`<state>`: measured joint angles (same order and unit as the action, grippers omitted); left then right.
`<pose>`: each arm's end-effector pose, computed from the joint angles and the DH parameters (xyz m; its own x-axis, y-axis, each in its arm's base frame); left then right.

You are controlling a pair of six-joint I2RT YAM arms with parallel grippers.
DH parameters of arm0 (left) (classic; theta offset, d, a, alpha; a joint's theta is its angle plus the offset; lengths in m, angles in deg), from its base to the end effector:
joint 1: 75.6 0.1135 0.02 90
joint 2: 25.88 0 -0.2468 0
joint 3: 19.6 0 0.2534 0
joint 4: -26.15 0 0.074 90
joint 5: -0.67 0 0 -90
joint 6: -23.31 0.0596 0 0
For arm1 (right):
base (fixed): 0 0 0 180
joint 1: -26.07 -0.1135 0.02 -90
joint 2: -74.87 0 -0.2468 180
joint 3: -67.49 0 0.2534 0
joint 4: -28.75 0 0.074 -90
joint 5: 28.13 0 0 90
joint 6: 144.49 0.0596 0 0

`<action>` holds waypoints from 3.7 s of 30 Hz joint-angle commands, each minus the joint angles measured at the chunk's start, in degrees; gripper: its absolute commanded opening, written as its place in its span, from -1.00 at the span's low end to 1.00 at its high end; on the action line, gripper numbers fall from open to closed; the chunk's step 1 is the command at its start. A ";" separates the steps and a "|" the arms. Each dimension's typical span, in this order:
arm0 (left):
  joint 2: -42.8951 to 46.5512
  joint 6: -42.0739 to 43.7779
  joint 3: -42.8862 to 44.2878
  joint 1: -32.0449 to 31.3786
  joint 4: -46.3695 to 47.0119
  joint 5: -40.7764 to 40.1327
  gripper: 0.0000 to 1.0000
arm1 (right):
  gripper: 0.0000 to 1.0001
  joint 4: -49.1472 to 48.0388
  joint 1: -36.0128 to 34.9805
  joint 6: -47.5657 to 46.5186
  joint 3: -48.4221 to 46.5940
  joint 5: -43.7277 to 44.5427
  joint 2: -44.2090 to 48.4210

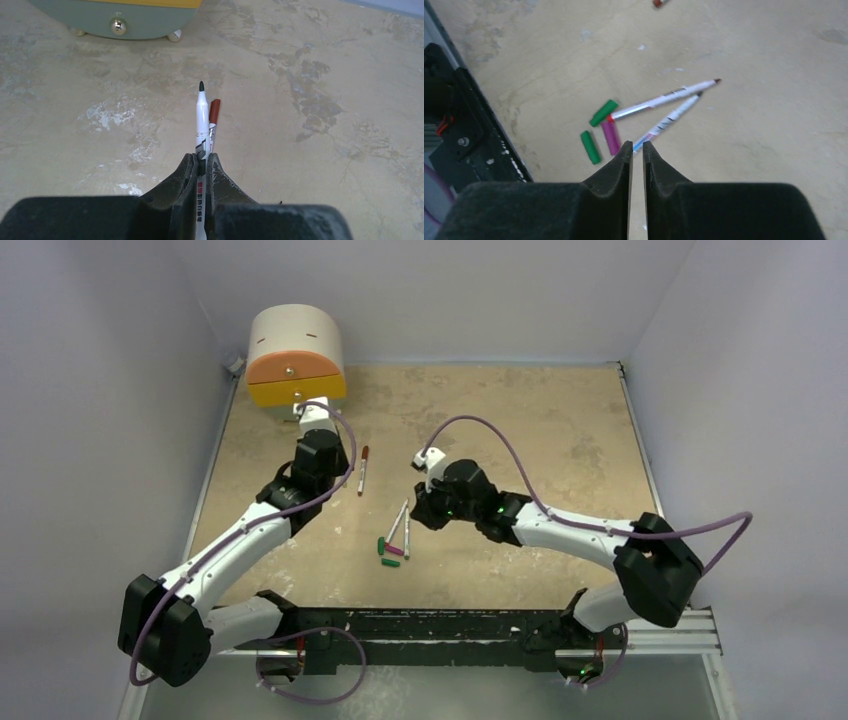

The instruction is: Insert the pens into the pen caps

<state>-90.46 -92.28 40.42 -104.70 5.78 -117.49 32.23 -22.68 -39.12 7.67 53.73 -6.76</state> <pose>0.2596 -0.1123 0.2629 -0.3559 -0.2377 -0.9038 -0.1096 0.9710 -0.2123 0.2176 0.2609 0.2067 -0.4912 -0.1622 -0.8558 -0.7244 0.6217 0.2980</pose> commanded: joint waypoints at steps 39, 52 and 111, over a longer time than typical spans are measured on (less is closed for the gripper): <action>3.68 -3.16 -0.33 1.67 -3.01 -0.58 -1.00 | -0.01 4.47 -12.08 3.34 -17.53 -3.20 -25.51; 3.70 -2.84 -0.24 1.68 -3.12 -0.58 -1.00 | -0.08 7.08 -12.12 3.83 -20.34 -1.81 -28.62; 5.10 -3.31 -0.89 1.68 -2.38 -0.03 -1.00 | -1.00 16.86 -16.66 3.64 -23.12 13.29 -28.71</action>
<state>-86.39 -94.68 39.46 -103.37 0.91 -117.21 44.36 -38.84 -35.99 -17.69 65.79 -38.17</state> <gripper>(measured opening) 0.035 0.032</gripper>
